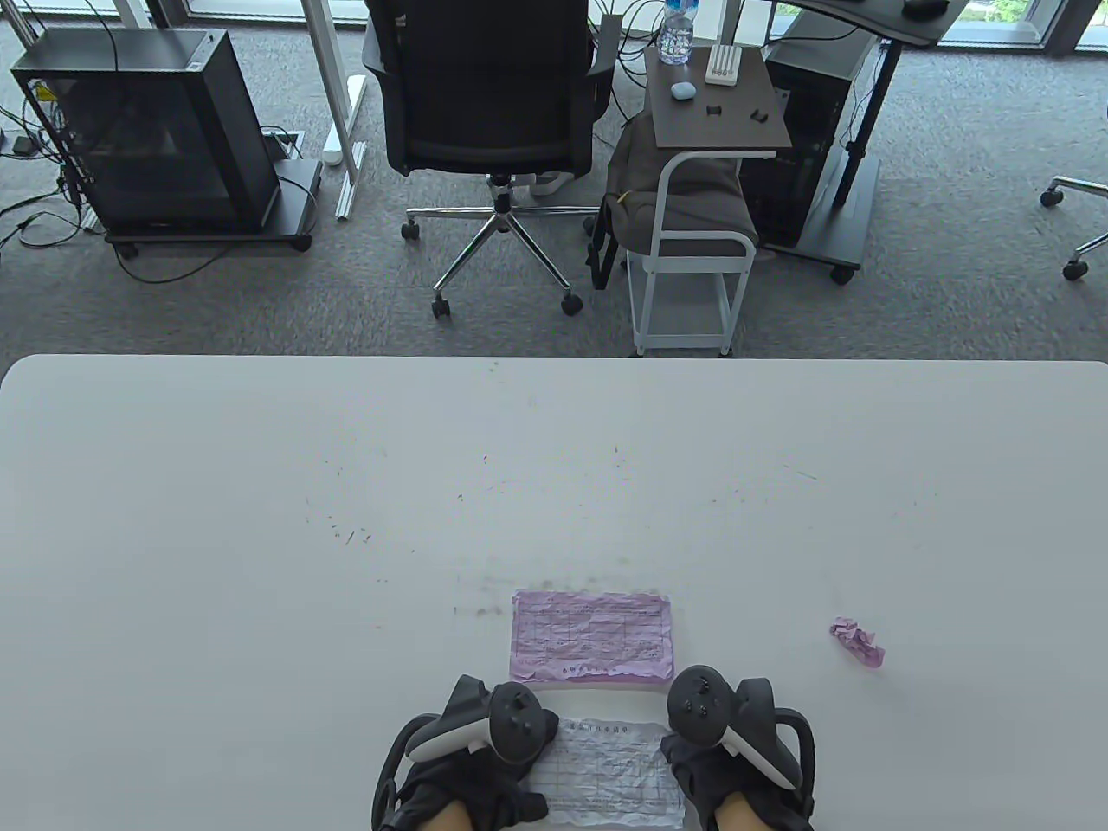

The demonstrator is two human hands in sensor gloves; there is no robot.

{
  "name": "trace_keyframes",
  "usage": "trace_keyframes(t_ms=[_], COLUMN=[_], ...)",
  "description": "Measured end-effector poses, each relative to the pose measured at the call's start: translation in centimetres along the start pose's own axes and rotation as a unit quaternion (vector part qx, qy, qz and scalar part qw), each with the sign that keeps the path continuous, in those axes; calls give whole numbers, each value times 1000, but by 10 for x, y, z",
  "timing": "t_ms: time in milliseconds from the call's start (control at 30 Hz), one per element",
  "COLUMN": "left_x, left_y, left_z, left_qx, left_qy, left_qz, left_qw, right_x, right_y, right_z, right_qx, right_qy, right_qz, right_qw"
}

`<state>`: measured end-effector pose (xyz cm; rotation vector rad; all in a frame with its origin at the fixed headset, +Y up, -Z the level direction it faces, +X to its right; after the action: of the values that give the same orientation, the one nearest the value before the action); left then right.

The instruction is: Flatten crumpled invoices and stack

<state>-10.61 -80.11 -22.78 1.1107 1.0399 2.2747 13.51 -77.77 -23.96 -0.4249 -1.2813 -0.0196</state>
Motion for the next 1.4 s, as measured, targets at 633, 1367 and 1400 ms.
trace_keyframes(t_ms=[633, 1367, 1400], left_x=[0, 0, 0], left_y=[0, 1, 1], left_z=[0, -1, -1], left_qx=[1, 4, 5], left_qy=[2, 5, 6], left_qz=[1, 3, 3], left_qw=[1000, 1000, 1000], right_x=[5, -2, -1], right_y=[16, 2, 5], right_z=[-18, 9, 9], right_qx=[-167, -107, -106], right_qy=[37, 36, 38], right_qz=[-9, 18, 7], right_qw=[985, 993, 994])
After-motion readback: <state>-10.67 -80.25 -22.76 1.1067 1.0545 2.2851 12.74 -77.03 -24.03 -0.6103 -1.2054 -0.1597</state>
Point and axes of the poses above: the tracker on the back of each hand, its own z axis roughly to the thumb side, its own x axis roughly from the fingertips to the wrist, y = z × x, the point moved 1 cm from there along -x, roughly from the wrist to the fingertips, and after that the axes turned 12 degrees about y, right-handed, at the moved point
